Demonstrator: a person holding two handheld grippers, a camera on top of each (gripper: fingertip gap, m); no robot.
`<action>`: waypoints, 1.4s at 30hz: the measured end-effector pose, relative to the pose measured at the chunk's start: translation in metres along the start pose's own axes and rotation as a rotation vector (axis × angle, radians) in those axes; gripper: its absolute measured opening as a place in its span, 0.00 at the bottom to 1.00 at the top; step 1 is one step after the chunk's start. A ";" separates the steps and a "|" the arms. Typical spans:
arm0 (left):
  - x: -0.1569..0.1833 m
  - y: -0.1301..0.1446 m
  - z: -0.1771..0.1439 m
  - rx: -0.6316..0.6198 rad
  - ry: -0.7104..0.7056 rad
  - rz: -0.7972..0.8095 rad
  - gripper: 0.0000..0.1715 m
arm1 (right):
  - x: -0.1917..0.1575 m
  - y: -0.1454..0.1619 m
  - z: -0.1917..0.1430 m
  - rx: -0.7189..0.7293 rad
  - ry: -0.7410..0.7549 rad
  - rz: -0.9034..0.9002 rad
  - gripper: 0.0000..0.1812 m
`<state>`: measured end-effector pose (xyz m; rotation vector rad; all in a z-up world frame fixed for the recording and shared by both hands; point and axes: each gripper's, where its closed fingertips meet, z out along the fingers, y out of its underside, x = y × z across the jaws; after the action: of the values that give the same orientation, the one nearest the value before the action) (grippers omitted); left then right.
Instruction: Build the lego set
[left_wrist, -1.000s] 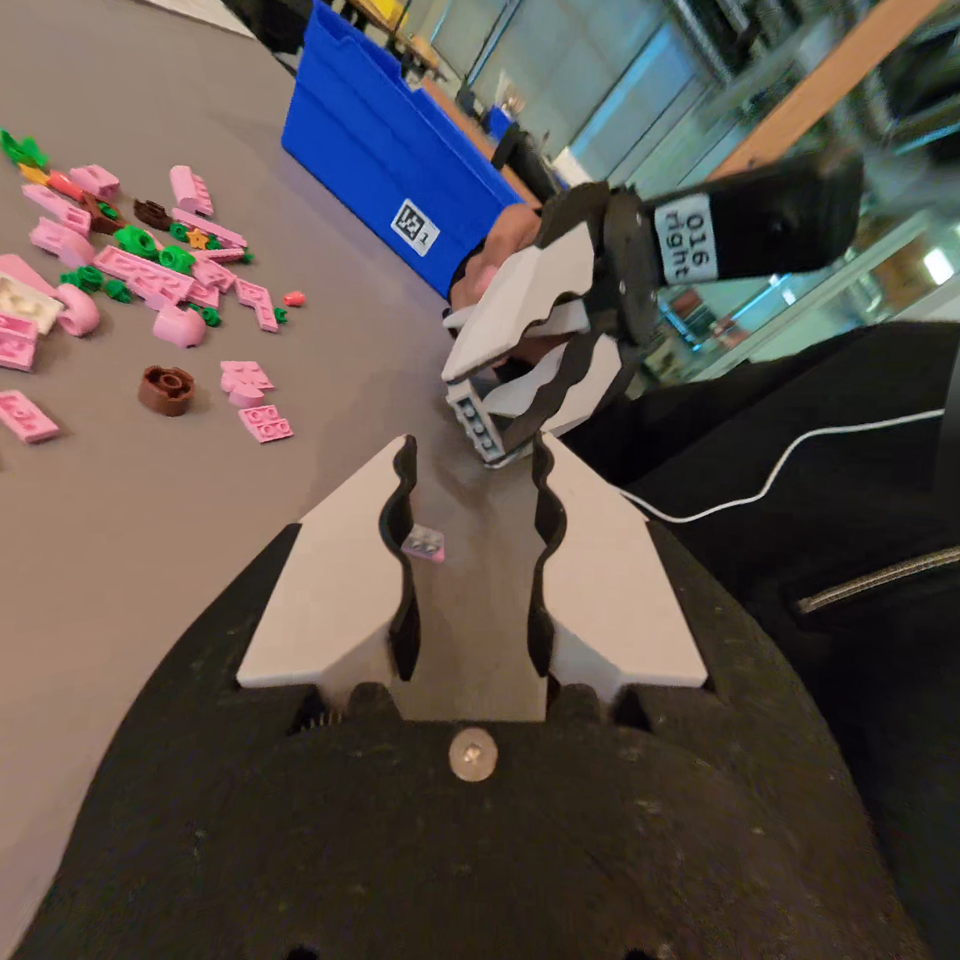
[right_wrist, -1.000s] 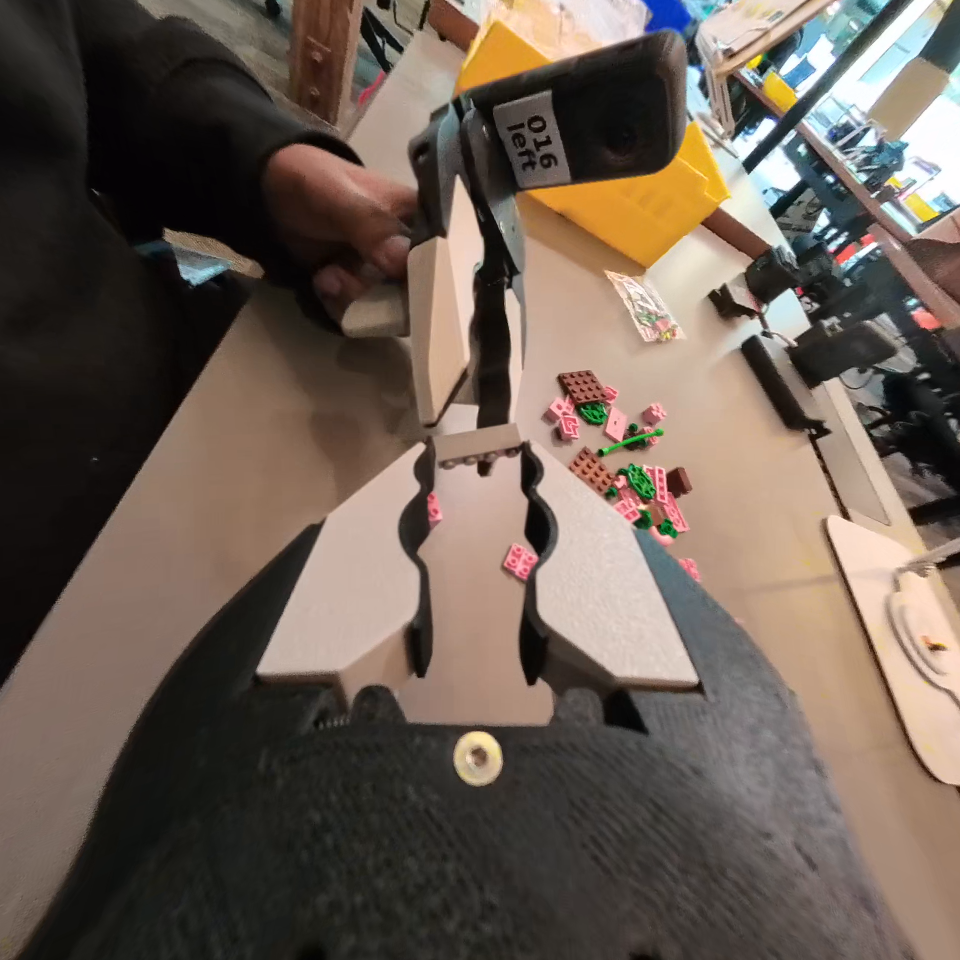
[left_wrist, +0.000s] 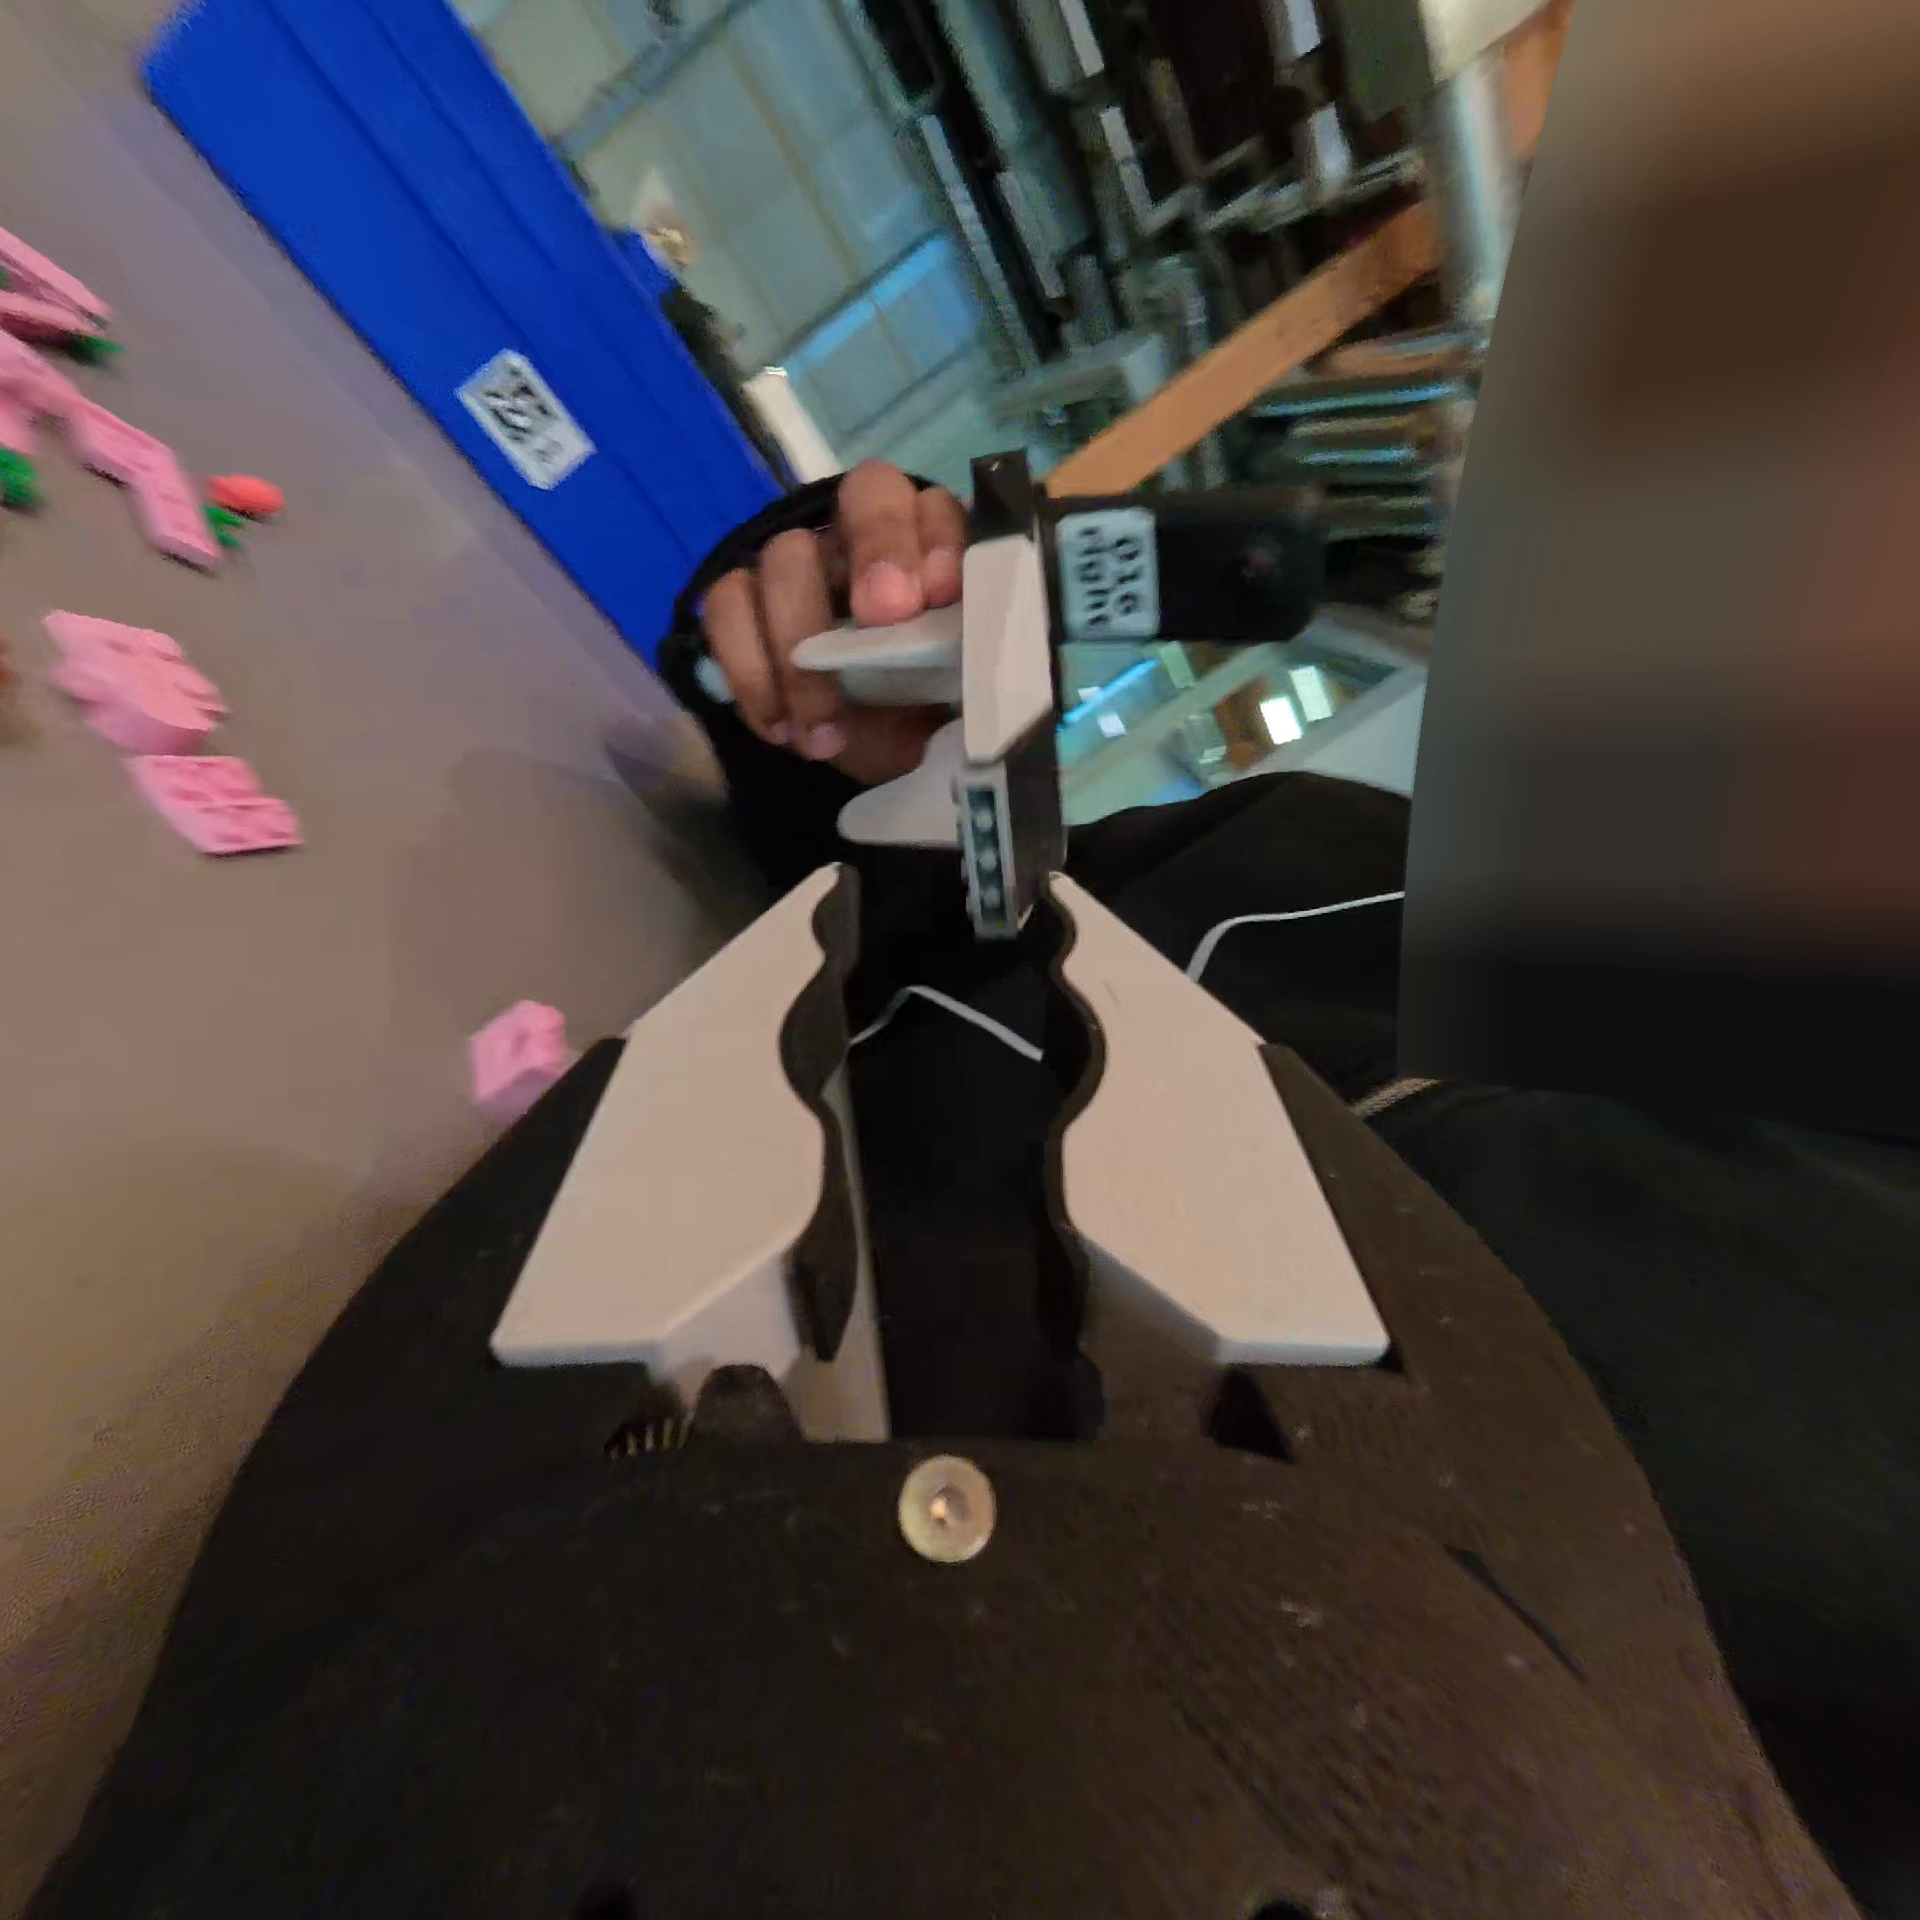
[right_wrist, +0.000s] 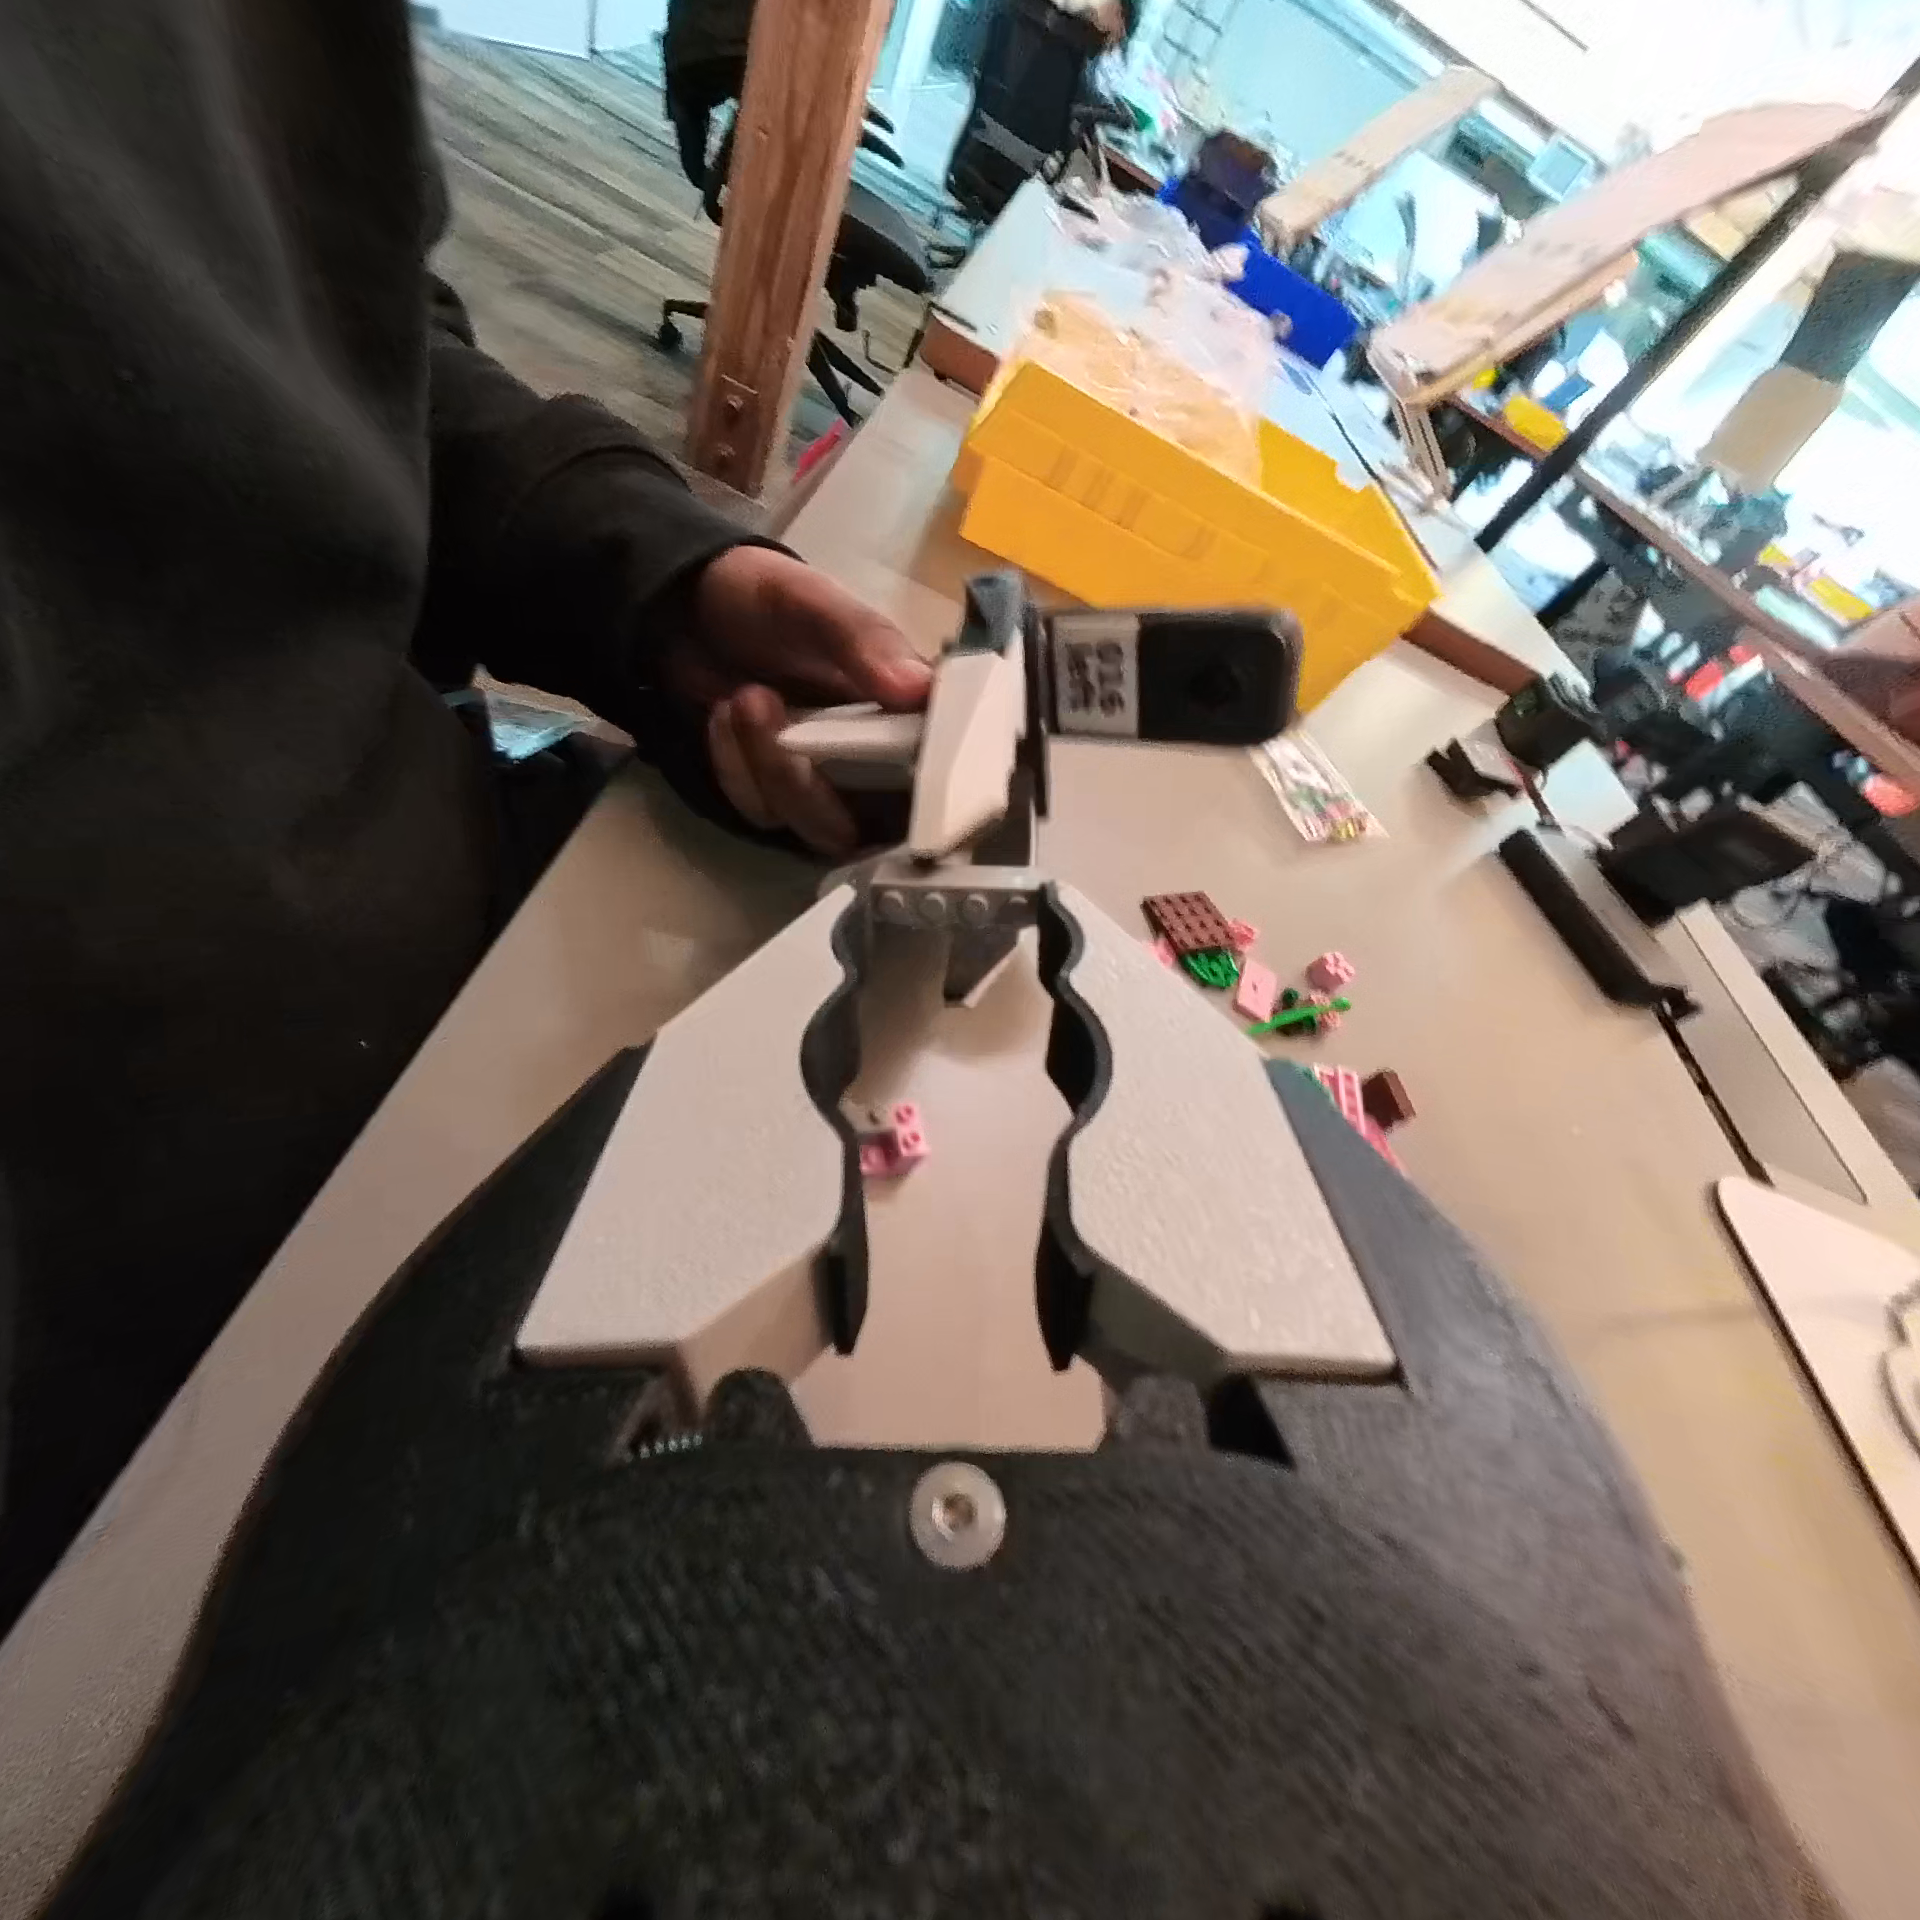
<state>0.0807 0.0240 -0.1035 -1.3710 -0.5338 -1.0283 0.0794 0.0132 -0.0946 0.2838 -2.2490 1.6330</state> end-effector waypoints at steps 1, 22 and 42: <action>-0.006 0.000 -0.004 -0.018 -0.073 0.059 0.23 | 0.005 0.006 -0.003 -0.035 0.009 0.034 0.17; -0.076 0.045 -0.020 -0.572 -0.739 0.581 0.29 | -0.033 0.084 0.008 -0.482 -0.267 0.190 0.17; -0.077 0.046 -0.020 -0.580 -0.747 0.585 0.24 | -0.034 0.081 0.017 -0.490 -0.276 0.128 0.17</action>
<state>0.0768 0.0216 -0.1949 -2.2742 -0.3266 -0.1501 0.0791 0.0212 -0.1835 0.2511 -2.8366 1.0926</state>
